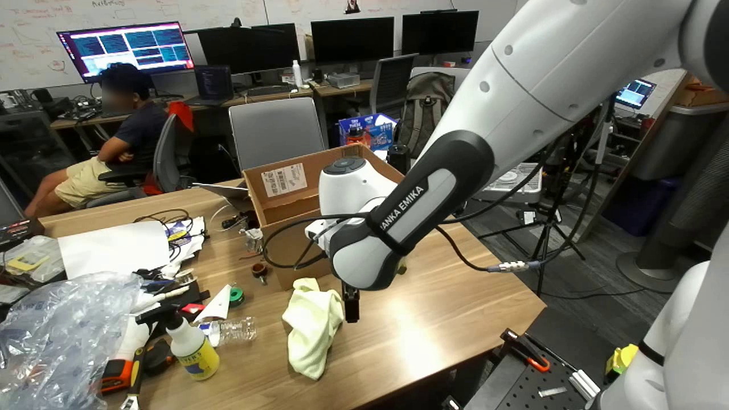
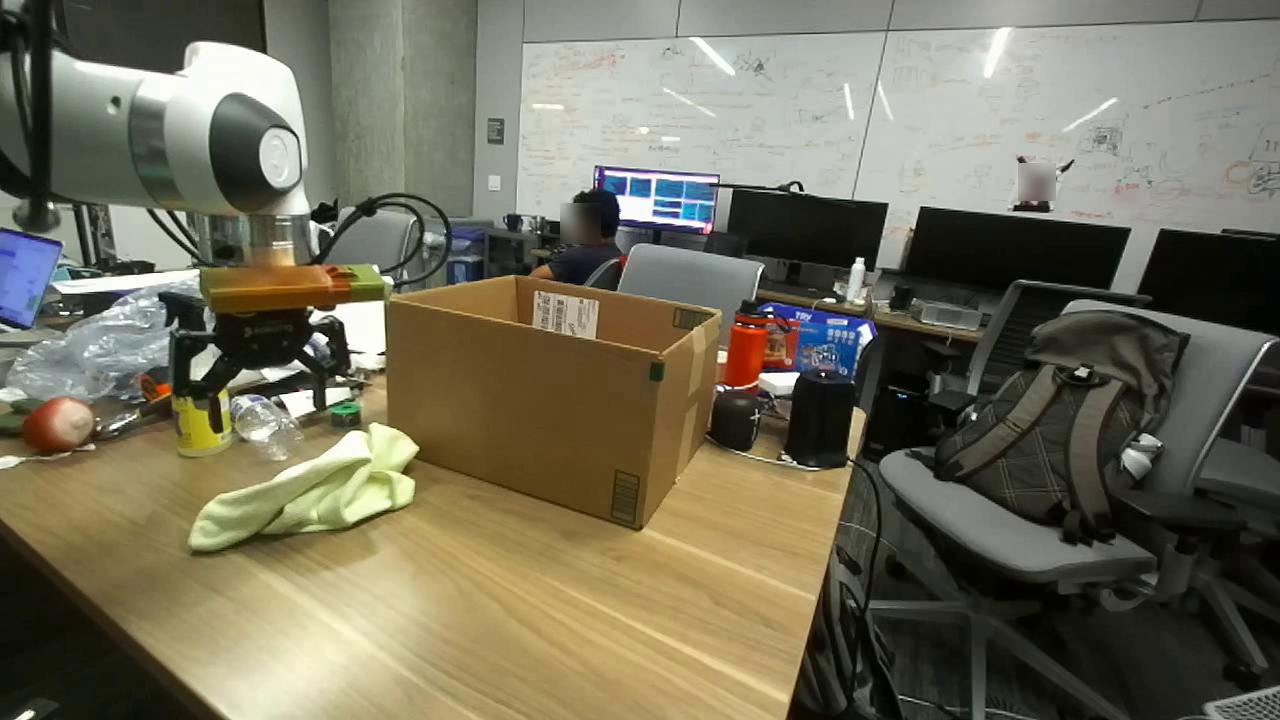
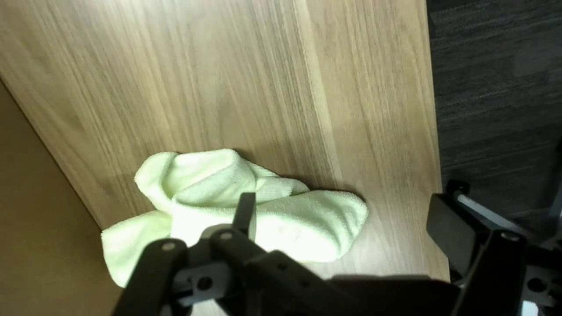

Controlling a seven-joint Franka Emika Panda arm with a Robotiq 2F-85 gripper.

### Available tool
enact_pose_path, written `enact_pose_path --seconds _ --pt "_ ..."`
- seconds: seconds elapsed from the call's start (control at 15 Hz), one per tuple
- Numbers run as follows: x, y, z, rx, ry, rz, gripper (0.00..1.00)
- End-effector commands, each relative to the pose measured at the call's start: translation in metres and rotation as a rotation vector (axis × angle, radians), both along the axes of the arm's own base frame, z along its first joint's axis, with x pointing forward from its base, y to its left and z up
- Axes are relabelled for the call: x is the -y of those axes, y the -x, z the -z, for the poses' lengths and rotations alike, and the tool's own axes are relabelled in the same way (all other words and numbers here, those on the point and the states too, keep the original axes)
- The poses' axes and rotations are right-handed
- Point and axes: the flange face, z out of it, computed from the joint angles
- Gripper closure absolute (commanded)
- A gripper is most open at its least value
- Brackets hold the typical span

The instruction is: Pick up the clothes from the table and put them in the box

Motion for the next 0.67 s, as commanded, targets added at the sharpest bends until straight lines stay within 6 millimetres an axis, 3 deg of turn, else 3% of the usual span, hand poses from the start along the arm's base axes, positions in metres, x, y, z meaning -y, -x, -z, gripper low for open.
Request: enact_pose_path --seconds 0.0,0.33,0.6 --pt "0.000 -0.025 0.023 0.034 -0.030 0.025 0.00" --pt "0.002 -0.059 0.052 0.130 -0.071 0.119 0.00" --pt "-0.005 -0.075 0.061 0.164 -0.089 0.172 0.00"
